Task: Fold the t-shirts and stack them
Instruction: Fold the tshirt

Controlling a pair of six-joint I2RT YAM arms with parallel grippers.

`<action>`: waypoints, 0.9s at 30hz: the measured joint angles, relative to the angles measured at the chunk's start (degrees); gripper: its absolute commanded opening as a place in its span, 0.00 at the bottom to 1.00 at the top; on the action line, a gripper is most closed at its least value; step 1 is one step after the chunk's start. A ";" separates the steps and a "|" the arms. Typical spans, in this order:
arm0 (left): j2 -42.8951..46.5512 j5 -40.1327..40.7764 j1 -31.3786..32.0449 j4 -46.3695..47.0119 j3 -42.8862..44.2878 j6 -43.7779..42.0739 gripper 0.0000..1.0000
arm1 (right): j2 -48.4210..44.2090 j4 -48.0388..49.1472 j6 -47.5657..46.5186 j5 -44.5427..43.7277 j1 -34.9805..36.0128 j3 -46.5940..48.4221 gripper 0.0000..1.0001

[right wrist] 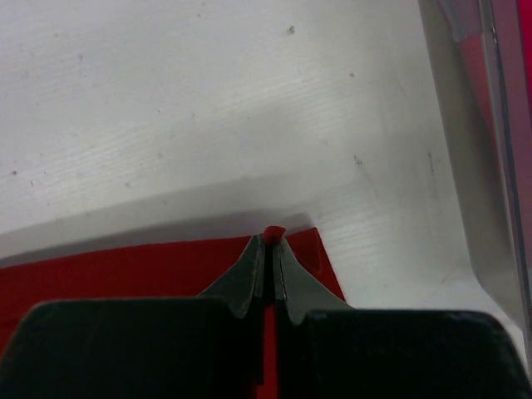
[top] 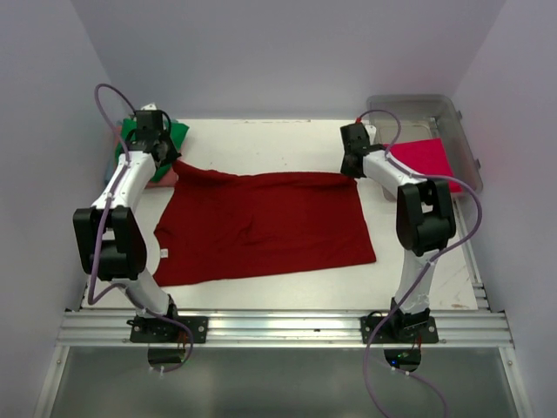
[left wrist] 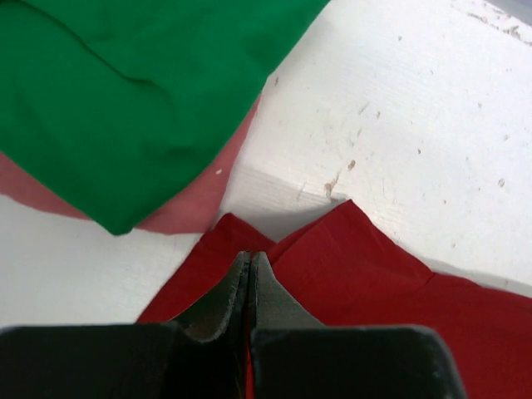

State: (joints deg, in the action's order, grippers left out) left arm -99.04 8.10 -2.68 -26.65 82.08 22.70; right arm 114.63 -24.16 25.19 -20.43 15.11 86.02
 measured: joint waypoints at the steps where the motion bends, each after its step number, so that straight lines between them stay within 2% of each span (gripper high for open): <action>1: 1.05 0.00 0.20 -0.20 -1.07 0.28 0.00 | -0.79 -0.09 0.04 -0.07 0.09 -1.05 0.00; 7: 6.45 -0.09 0.98 -2.14 -7.17 0.76 0.00 | -5.62 -0.74 0.46 -1.09 0.72 -5.73 0.00; 14: 21.20 0.42 1.33 -4.09 -16.59 0.76 0.00 | -12.09 -2.16 0.85 -1.66 1.95 -10.60 0.00; 19: 29.44 1.57 1.38 -5.79 -19.43 0.79 0.00 | -14.60 -3.37 1.16 -2.82 2.78 -12.61 0.00; 27: 34.97 0.81 1.51 -12.22 -22.25 0.87 0.00 | -15.28 -6.86 2.23 -4.52 3.34 -14.80 0.00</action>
State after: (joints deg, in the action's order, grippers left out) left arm -64.07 8.91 -1.17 -38.87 59.83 23.57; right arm 99.35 -31.03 27.42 -24.95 18.46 71.22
